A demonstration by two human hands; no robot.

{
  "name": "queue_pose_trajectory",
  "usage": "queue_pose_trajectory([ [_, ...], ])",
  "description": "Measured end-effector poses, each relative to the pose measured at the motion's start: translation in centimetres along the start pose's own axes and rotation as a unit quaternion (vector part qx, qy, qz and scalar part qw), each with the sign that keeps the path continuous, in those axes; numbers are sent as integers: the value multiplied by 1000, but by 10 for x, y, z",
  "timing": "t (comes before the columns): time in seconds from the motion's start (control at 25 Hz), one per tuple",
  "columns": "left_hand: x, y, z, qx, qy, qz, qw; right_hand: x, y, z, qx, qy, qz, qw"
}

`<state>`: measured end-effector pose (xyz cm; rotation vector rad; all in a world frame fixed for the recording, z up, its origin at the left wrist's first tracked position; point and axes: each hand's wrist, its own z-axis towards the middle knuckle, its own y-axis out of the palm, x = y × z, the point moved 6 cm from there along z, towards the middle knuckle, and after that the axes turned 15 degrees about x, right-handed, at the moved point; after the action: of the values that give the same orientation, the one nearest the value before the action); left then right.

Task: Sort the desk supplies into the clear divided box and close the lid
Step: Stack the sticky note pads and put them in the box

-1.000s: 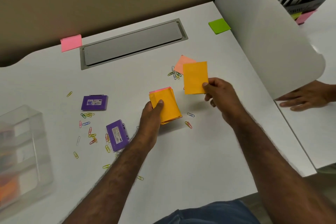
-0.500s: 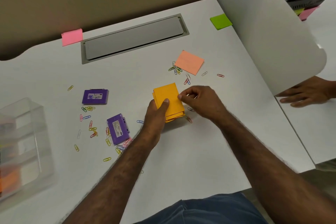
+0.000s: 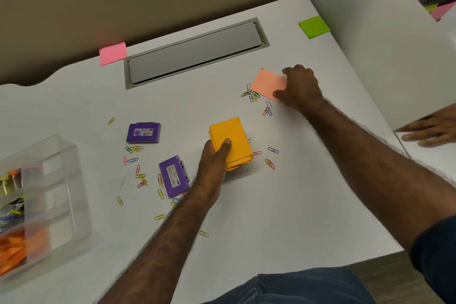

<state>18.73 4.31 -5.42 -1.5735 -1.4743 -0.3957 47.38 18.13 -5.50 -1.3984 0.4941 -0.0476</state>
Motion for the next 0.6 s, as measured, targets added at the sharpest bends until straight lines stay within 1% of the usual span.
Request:
queue_pose_trajectory([
  [0.16,0,-1,5,3,-7,-8,1000,4,4,-12,-1,77,64,995],
  [0.32,2,3,6,-2,-7,-10,1000,3,-6,-33,43,90,135,986],
  [0.4,3,7,6,-7,-11,-11,1000,4,-16,-48,67,112,190,973],
  [0.44,4,9,6,-8,-12,-10,1000,4,-20,-58,64,135,238,960],
  [0.48,5,11,6,-9,-12,-12,1000,3,-22,-68,45,167,307,936],
  [0.56,7,16,6,-10,-12,-23,1000,-6,-23,-94,-21,232,458,858],
  [0.6,9,19,6,-10,-12,-28,999,-13,-23,-107,-54,254,507,822],
])
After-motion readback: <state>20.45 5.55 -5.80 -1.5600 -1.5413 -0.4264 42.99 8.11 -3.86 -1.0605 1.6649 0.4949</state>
